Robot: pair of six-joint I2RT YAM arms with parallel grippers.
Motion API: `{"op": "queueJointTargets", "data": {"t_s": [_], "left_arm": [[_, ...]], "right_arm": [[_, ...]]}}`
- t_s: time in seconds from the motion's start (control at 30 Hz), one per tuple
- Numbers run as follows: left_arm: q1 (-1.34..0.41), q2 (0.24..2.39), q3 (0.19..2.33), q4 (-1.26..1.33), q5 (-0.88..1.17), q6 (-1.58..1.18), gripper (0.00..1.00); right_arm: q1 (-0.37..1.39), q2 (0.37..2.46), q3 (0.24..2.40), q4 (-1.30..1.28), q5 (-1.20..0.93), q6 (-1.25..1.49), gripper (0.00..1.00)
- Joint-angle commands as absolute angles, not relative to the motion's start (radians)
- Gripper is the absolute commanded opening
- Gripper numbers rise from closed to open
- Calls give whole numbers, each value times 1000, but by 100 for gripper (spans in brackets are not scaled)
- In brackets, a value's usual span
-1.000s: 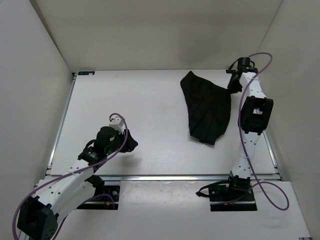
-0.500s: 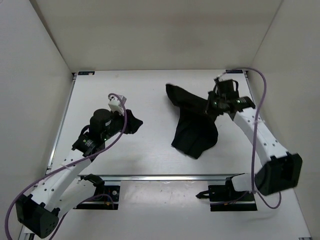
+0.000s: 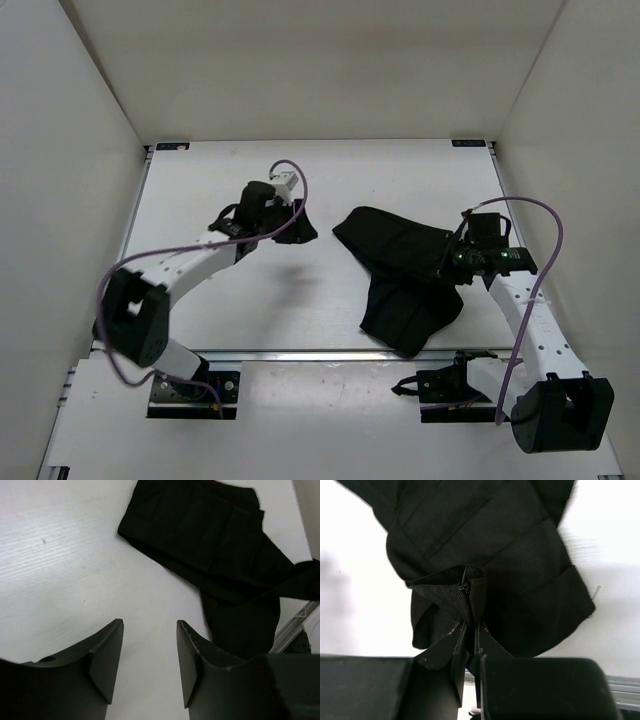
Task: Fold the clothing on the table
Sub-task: Move the skirt to the center of the board, then flatten the skirt out
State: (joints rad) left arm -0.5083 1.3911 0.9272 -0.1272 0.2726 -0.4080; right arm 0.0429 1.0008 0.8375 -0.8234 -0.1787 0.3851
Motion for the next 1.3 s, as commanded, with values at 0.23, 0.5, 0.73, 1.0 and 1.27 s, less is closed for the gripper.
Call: {"op": "queueJointTargets", "data": {"t_s": [0.23, 0.5, 0.73, 1.0, 1.27], "left_arm": [[-529, 1966, 1420, -232, 342, -489, 53], [-520, 2137, 1583, -336, 246, -434, 58], [-491, 2224, 1598, -278, 337, -480, 60], [-515, 2298, 1680, -284, 445, -502, 51], [-491, 2292, 1617, -134, 691, -606, 0]], "right_arm": [[55, 982, 807, -752, -265, 376, 0], [29, 993, 818, -744, -304, 370, 0], [54, 1000, 839, -745, -314, 380, 0], [11, 980, 839, -746, -334, 359, 0], [15, 974, 833, -744, -356, 368, 0]]}}
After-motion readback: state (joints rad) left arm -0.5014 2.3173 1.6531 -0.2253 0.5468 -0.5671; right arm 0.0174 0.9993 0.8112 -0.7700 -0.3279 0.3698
